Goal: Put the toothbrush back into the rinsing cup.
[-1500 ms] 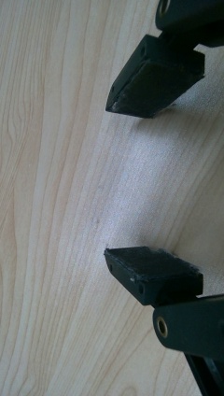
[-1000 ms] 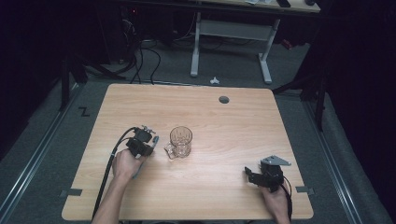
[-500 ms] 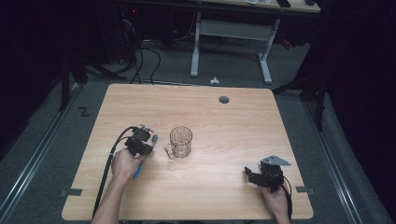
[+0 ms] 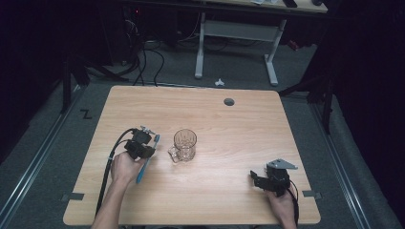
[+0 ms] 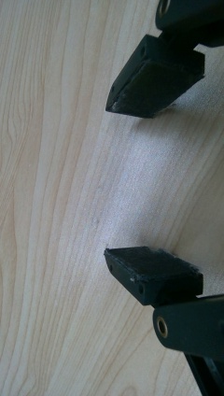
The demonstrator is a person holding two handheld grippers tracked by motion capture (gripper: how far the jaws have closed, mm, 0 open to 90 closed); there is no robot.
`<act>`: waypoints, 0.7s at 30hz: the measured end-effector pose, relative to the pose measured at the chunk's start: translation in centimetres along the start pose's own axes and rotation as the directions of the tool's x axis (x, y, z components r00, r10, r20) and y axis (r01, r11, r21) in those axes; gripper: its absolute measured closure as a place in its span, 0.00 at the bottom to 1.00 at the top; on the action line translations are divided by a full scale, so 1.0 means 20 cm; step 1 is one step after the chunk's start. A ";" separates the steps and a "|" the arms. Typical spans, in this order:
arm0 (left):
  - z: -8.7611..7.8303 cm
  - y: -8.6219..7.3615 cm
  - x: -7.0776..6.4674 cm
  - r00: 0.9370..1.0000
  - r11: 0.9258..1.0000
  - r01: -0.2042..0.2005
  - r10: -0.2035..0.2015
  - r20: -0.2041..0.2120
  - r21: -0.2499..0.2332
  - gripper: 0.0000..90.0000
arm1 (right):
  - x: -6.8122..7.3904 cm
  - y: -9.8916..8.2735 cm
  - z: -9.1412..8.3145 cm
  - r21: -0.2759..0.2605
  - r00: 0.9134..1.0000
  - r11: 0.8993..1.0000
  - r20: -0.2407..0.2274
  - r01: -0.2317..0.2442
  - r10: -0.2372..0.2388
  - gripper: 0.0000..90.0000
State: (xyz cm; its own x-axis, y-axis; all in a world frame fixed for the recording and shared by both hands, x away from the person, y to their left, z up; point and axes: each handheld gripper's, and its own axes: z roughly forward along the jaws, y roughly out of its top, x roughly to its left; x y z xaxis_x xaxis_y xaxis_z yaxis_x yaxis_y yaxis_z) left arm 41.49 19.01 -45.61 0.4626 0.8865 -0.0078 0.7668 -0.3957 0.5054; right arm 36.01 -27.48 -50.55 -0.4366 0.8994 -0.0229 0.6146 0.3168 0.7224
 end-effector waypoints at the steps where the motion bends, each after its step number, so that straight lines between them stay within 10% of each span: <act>1: -0.01 0.00 0.00 1.000 1.000 0.000 0.000 0.003 -0.004 0.89 | 0.00 0.00 0.00 0.000 1.000 1.000 0.000 0.000 0.000 0.28; 21: -0.13 -0.02 -0.02 1.000 0.998 -0.004 0.006 0.022 -0.058 0.89 | 0.00 0.00 0.00 0.000 1.000 1.000 0.000 0.000 0.000 0.28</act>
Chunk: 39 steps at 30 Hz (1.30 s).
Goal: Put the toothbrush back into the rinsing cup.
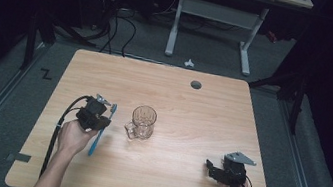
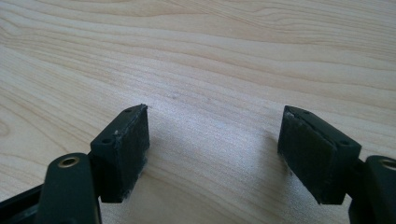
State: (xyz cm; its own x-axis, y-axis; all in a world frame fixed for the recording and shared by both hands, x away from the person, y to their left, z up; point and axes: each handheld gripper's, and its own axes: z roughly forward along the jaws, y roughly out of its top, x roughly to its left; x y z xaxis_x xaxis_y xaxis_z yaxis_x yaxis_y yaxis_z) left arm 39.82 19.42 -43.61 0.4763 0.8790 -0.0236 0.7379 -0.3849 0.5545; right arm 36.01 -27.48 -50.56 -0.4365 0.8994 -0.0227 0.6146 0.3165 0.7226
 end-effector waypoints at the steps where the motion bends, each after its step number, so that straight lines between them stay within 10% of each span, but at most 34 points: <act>1: 0.00 0.00 0.00 1.000 1.000 0.000 0.000 0.001 -0.004 0.89 | 0.00 0.00 0.00 0.000 1.000 1.000 0.000 0.000 0.000 0.28; 39: -0.21 -0.05 -0.14 0.998 0.987 -0.051 0.055 0.021 -0.150 0.89 | 0.00 0.00 0.00 0.000 1.000 1.000 0.000 0.000 0.000 0.28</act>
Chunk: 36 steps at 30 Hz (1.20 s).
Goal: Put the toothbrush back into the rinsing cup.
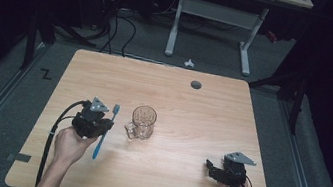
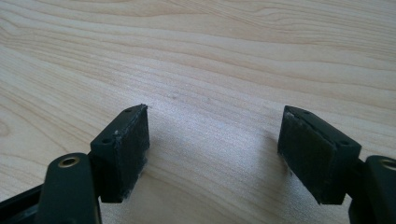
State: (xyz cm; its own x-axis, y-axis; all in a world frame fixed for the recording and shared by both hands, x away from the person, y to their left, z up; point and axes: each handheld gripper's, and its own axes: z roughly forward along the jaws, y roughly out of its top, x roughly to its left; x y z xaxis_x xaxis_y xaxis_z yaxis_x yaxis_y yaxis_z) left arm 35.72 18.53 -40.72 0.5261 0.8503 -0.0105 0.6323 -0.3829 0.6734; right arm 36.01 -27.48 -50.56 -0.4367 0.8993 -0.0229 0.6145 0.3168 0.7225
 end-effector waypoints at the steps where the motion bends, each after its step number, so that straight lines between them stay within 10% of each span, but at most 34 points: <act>1: -0.01 0.00 -0.01 1.000 1.000 0.002 -0.001 0.005 -0.004 0.89 | 0.00 0.00 0.00 0.000 1.000 1.000 0.000 0.000 0.000 0.28; 36: -0.08 0.00 -0.07 0.999 0.988 0.038 -0.034 0.026 -0.151 0.89 | 0.00 0.00 0.00 0.000 1.000 1.000 0.000 0.000 0.000 0.28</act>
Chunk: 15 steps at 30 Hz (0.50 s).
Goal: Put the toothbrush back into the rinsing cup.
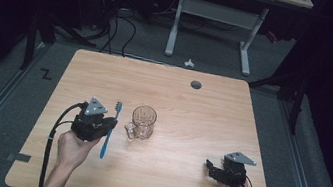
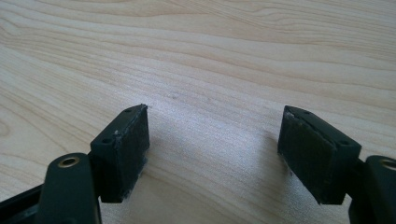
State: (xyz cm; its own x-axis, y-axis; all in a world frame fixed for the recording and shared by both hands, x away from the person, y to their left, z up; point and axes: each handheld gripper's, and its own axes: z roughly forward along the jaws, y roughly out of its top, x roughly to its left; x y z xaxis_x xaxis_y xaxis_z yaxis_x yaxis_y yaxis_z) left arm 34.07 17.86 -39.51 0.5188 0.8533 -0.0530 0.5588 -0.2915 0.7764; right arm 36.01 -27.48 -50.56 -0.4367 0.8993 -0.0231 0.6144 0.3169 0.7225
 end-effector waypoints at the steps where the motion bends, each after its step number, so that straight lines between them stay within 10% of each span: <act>1: 0.00 0.00 0.00 1.000 1.000 0.001 -0.001 0.000 -0.003 0.89 | 0.00 0.00 0.00 0.000 1.000 1.000 0.000 0.000 0.000 0.28; 15: 0.00 0.07 -0.02 1.000 0.999 0.004 -0.004 0.017 -0.049 0.89 | 0.00 0.00 0.00 0.000 1.000 1.000 0.000 0.000 0.000 0.28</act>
State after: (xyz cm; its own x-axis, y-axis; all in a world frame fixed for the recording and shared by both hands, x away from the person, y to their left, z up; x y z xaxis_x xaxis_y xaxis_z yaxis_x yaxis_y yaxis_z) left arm 34.64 17.13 -38.36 0.5276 0.8469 -0.0663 0.5283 -0.2661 0.8063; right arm 36.01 -27.48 -50.56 -0.4367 0.8993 -0.0229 0.6145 0.3168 0.7225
